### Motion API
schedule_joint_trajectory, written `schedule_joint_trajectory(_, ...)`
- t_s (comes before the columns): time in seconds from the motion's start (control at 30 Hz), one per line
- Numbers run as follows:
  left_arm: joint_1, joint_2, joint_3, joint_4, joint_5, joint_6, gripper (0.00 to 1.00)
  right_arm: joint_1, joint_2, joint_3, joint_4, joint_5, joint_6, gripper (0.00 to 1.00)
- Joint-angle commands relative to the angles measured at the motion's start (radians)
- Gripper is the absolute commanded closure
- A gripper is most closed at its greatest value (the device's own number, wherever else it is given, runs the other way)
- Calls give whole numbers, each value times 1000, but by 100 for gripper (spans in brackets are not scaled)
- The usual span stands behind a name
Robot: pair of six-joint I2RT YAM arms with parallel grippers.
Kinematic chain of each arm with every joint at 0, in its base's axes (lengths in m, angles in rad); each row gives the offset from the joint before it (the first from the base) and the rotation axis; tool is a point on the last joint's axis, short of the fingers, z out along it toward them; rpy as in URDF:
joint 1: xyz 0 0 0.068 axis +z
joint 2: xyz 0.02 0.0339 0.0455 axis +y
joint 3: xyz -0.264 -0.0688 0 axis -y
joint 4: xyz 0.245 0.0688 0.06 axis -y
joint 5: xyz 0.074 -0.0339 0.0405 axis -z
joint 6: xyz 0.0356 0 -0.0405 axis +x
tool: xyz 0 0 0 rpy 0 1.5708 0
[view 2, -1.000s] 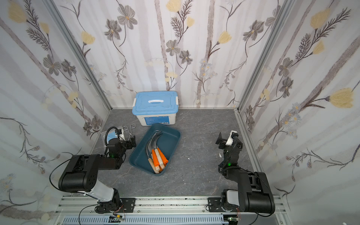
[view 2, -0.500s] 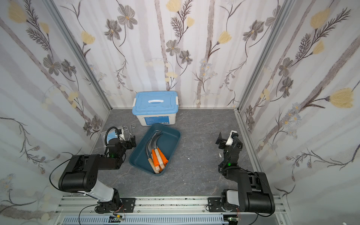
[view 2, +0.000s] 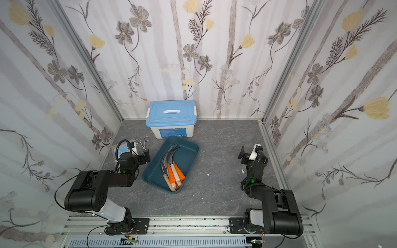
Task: Put small sickles into storage boxes
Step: Reset both arms
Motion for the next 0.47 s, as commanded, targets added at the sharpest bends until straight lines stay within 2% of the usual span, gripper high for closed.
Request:
schedule_joint_trajectory(0.0,0,2,7,4,2,13,0,0,2,7,47,9,-16,0)
schedule_joint_trajectory(0.43,-7,2,12,-4,-10,17,0,0,2,7,47,9,-15,0)
